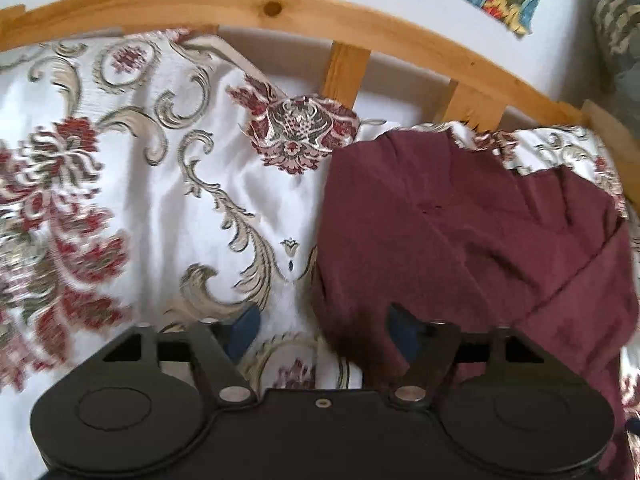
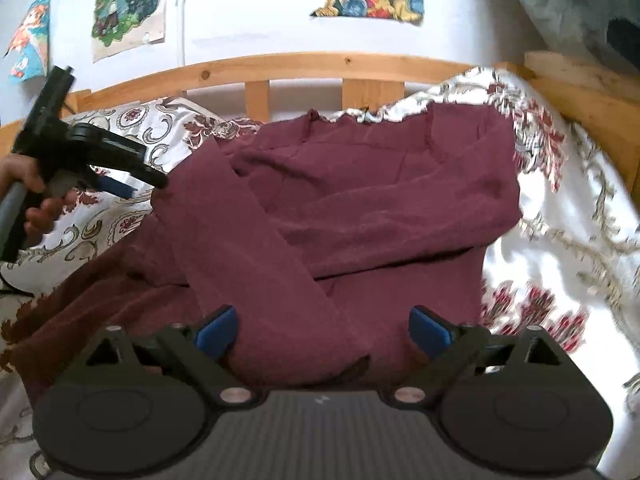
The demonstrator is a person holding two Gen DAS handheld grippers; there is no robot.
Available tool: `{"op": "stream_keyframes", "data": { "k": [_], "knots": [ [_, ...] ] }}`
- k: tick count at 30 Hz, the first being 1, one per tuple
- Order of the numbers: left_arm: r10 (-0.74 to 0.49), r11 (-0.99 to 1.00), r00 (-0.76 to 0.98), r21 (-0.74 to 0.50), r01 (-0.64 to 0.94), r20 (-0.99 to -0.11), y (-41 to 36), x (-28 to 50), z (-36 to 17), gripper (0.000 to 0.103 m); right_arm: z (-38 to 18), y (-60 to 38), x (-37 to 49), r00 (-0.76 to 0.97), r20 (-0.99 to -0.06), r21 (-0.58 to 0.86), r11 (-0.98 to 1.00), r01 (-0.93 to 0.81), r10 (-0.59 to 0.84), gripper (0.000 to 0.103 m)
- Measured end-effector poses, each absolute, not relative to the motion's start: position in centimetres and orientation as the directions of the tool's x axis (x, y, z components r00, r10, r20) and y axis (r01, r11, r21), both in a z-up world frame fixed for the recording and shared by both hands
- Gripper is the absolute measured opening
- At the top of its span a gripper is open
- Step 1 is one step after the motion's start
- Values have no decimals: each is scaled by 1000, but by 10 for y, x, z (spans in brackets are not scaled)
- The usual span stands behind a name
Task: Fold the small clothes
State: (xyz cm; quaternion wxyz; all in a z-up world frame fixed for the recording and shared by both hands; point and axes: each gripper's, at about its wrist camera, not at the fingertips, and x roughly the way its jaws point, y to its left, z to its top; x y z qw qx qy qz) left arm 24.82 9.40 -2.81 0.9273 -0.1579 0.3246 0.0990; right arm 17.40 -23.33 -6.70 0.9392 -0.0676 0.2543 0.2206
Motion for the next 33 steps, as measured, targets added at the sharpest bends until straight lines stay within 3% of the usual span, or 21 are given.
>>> {"op": "stream_keyframes", "data": {
  "k": [5, 9, 16, 22, 27, 33],
  "knots": [
    [35, 961, 801, -199, -191, -598, 83, 186, -12, 92, -46, -233, 162, 795, -493, -112, 881, -460, 353, 103],
    [-7, 986, 816, -140, -91, -578, 68, 128, -6, 101, -32, -235, 143, 775, -556, -167, 873, -458, 301, 103],
    [-63, 997, 777, -13, 71, -626, 32, 69, -25, 102, -29, -227, 87, 720, -686, -301, 862, -407, 100, 103],
    [-121, 968, 755, 90, 233, -645, -4, 50, -40, 102, -33, -221, 42, 695, -714, -222, 914, -341, 86, 103],
    [42, 909, 752, 338, 245, -657, -49, 52, -60, 102, -37, -214, 18, 754, -656, -338, 901, -273, -18, 103],
    [104, 863, 774, 443, 242, -624, -73, 60, -71, 102, -38, -214, 19, 759, -650, -343, 900, -269, -21, 103]
  ]
}}
